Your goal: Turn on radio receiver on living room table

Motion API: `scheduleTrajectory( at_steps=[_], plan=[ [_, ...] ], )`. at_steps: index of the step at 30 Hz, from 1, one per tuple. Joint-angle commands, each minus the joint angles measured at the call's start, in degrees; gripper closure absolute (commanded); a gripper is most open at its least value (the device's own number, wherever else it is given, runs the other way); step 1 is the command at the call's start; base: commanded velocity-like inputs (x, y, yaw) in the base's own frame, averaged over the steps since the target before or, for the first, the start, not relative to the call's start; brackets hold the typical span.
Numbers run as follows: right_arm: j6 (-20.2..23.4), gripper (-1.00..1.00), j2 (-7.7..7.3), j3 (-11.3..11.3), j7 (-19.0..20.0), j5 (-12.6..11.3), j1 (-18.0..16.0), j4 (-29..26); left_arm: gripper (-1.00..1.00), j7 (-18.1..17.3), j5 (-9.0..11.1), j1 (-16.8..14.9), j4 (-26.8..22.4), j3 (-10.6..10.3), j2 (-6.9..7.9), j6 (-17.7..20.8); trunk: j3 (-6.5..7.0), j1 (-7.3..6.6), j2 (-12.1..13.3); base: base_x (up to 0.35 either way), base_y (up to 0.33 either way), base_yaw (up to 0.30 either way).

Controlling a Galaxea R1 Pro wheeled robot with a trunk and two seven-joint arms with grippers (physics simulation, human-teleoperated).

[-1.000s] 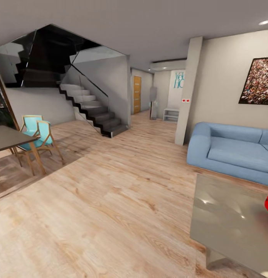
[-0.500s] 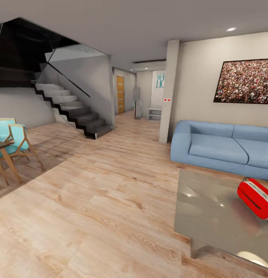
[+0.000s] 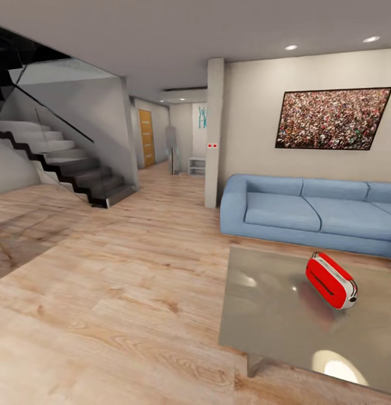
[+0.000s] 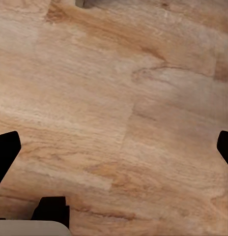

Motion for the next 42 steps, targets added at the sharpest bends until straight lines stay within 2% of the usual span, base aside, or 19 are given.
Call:
scheduleTrajectory(
  at_steps=[1, 25, 42],
  plan=[
    [0.00, -1.00, 0.00, 0.00, 0.00, 0.00, 0.01, 0.00, -1.00, -0.02, 0.00, 0.00, 0.00, 0.00, 0.01, 0.00, 0.00, 0.00, 0.01, 0.238, -0.248, -0.278],
    [0.00, -1.00, 0.00, 0.00, 0.00, 0.00, 0.00, 0.00, -1.00, 0.05, 0.00, -0.04, 0.00, 0.00, 0.10, 0.00, 0.00, 0.00, 0.01, 0.246, -0.249, -0.272],
    [0.00, -1.00, 0.00, 0.00, 0.00, 0.00, -0.01, 0.00, -1.00, 0.05, 0.00, -0.02, 0.00, 0.01, 0.05, 0.00, 0.00, 0.00, 0.01, 0.244, -0.255, -0.016]
  ],
)
